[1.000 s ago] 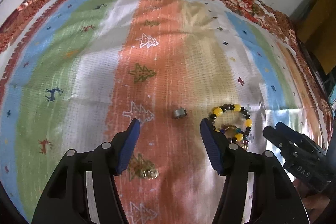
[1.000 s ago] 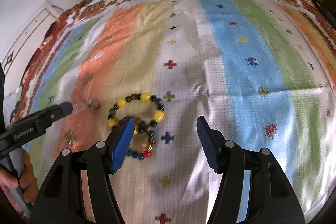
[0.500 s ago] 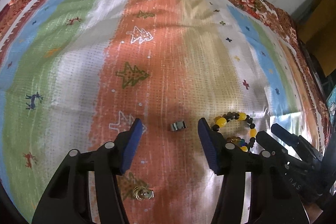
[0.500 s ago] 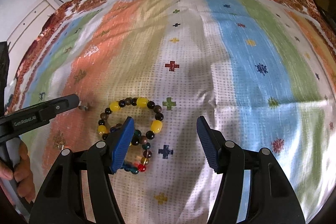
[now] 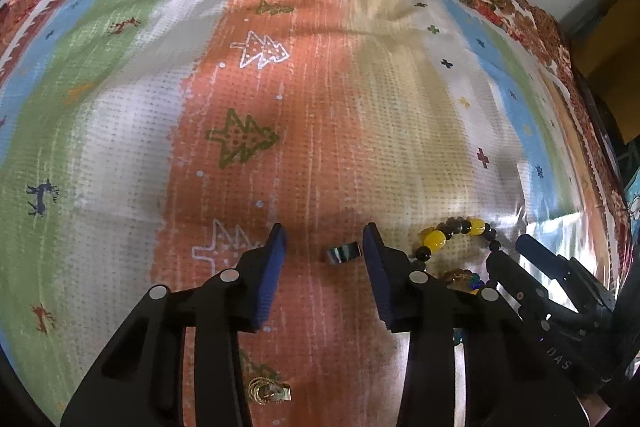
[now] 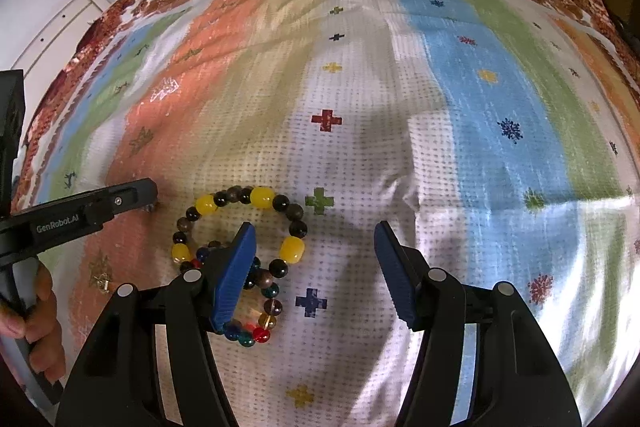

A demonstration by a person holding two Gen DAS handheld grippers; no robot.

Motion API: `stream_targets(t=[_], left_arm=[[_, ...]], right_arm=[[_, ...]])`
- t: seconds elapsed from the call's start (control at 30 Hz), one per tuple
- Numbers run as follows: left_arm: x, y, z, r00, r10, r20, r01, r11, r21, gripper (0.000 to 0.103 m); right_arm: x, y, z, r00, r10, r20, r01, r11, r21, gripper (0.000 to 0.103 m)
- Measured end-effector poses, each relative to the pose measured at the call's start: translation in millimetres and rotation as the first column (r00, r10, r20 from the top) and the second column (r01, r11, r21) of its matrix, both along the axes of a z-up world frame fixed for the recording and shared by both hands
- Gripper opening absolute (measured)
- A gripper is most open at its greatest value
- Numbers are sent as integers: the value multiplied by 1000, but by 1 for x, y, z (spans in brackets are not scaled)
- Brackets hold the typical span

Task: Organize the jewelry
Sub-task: 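Grasp the small silver ring with the left tool while the right tool grasps the yellow-black bracelet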

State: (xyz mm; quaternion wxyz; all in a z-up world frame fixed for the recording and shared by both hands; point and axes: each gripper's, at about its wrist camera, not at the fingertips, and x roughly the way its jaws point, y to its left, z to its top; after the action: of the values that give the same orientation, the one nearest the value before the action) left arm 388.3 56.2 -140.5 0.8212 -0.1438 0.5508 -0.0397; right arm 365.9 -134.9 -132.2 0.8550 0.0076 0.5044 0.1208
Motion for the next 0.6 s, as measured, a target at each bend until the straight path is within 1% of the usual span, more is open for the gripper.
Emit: stream_targets(t=[0.03, 0.07, 0.1, 0.17, 0.2, 0.23, 0.27, 0.33, 0.43, 0.47, 0.6], left_arm=[[0, -1, 0, 1000, -6, 2, 6, 1000, 4, 35], [0, -1, -1, 1000, -9, 2, 9, 1000, 12, 33], [1, -2, -1, 1000, -13, 1, 13, 1000, 18, 32], [0, -2, -1, 1000, -14, 2, 14, 1000, 19, 32], [0, -2, -1, 1000, -17, 1, 17, 1000, 21, 32], [0, -2, -1, 1000, -18, 2, 18, 1000, 23, 32], [0, -2, -1, 1000, -19, 3, 19, 999, 26, 32], [-1, -2, -2, 1000, -19, 2, 19, 999, 41, 28], [-1, -1, -2, 1000, -16, 1, 16, 998, 55, 21], [-1, 0, -2, 1000, -14, 0, 14, 998, 57, 19], [-1, 2, -2, 1000, -16, 2, 15, 999, 47, 19]], right_arm=[[0, 0, -1, 1000, 2, -2, -2, 1000, -5, 53], [0, 0, -2, 1000, 2, -3, -2, 1000, -9, 52], [0, 0, -3, 1000, -1, -6, 1, 1000, -16, 50], [1, 0, -5, 1000, -2, -7, 2, 1000, -25, 48], [0, 0, -5, 1000, -2, -6, 2, 1000, -25, 45], [0, 0, -5, 1000, -2, -8, 2, 1000, -27, 38], [0, 0, -5, 1000, -3, -11, 2, 999, -33, 35], [0, -1, -6, 1000, -7, -14, 7, 999, -39, 23], [1, -5, -7, 1000, -21, -22, 20, 999, -35, 14], [0, -5, -7, 1000, -23, -22, 22, 999, -38, 13], [0, -5, -7, 1000, -23, -21, 22, 999, -37, 12]])
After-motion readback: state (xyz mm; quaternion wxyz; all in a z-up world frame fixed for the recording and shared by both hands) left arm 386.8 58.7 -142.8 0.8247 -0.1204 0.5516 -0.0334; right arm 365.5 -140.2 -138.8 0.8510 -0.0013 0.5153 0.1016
